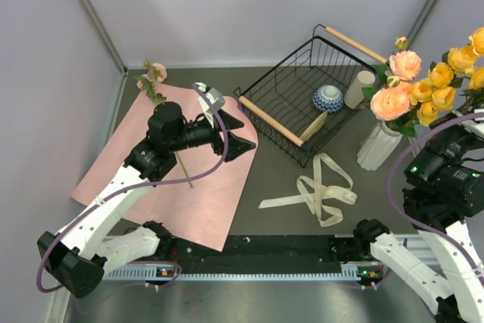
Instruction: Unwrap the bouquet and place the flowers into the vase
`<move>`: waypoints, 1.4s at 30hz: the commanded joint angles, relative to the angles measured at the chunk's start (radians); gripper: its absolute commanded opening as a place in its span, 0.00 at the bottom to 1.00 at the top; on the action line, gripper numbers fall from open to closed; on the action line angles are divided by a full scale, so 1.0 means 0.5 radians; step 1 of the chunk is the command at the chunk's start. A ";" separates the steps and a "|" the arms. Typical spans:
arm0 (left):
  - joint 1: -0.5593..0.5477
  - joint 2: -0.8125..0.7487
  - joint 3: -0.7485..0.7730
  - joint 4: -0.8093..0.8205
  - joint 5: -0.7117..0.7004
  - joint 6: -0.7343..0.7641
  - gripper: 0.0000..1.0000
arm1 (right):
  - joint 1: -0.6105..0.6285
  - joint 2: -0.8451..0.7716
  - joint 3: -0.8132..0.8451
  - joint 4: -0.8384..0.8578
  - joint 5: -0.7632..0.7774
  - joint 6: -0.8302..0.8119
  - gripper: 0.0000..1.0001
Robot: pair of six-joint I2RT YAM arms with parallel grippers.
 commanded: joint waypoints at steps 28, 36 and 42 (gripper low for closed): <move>-0.012 0.003 -0.014 0.117 0.052 -0.024 0.88 | -0.021 -0.168 0.061 -0.400 -0.165 0.233 0.00; -0.012 0.013 -0.017 0.130 0.065 -0.036 0.88 | -0.024 -0.162 -0.089 -0.091 -0.187 0.061 0.00; -0.012 -0.012 -0.020 0.121 0.046 -0.024 0.88 | -0.021 -0.067 -0.053 -0.237 -0.208 0.242 0.00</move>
